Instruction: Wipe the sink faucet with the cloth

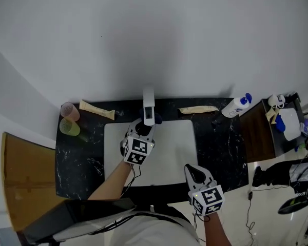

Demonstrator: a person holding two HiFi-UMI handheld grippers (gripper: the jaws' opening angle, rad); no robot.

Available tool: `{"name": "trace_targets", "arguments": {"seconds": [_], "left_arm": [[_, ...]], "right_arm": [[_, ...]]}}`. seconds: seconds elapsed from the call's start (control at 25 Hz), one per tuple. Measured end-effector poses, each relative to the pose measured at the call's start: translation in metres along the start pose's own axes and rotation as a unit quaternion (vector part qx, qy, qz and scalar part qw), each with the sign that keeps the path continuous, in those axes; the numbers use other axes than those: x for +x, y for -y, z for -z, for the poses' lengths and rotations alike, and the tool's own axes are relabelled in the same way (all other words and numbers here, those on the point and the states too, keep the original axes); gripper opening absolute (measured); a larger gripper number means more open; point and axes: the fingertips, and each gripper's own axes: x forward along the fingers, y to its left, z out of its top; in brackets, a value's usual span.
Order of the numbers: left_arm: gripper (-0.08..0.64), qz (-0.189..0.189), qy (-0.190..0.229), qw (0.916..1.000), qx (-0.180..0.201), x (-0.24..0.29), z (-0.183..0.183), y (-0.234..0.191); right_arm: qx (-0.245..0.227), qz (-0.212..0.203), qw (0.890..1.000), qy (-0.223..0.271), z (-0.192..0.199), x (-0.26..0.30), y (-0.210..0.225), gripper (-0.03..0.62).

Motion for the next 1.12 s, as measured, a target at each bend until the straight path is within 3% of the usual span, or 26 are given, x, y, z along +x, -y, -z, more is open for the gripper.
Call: {"name": "trace_targets", "arguments": {"seconds": [0.16, 0.24, 0.36, 0.48, 0.84, 1.04, 1.12], "left_arm": [[0.117, 0.005, -0.002, 0.9999, -0.008, -0.028, 0.008, 0.013], [0.117, 0.029, -0.002, 0.9989, 0.038, -0.037, 0.012, 0.029], [0.117, 0.075, -0.011, 0.9902, 0.118, -0.034, 0.019, 0.043], [0.117, 0.121, -0.036, 0.9835, 0.129, -0.017, 0.027, 0.033], [0.117, 0.190, -0.072, 0.9782, 0.044, 0.022, 0.009, -0.004], [0.117, 0.124, -0.090, 0.9878, -0.029, 0.014, 0.021, -0.055], [0.117, 0.113, -0.098, 0.9883, -0.029, 0.006, 0.027, -0.068]], "right_arm": [[-0.002, -0.009, 1.000, 0.003, -0.001, 0.005, -0.007, 0.002], [-0.004, -0.014, 1.000, 0.004, -0.001, 0.007, -0.009, 0.002], [-0.005, -0.016, 1.000, 0.003, -0.002, 0.009, -0.012, 0.002], [-0.003, -0.010, 1.000, 0.001, 0.000, 0.008, -0.010, 0.002], [0.010, 0.008, 1.000, -0.006, 0.008, 0.004, 0.000, 0.002], [0.008, 0.003, 1.000, -0.002, 0.003, 0.011, -0.001, 0.002], [0.007, -0.001, 1.000, -0.001, 0.002, 0.013, -0.001, 0.002]]}}
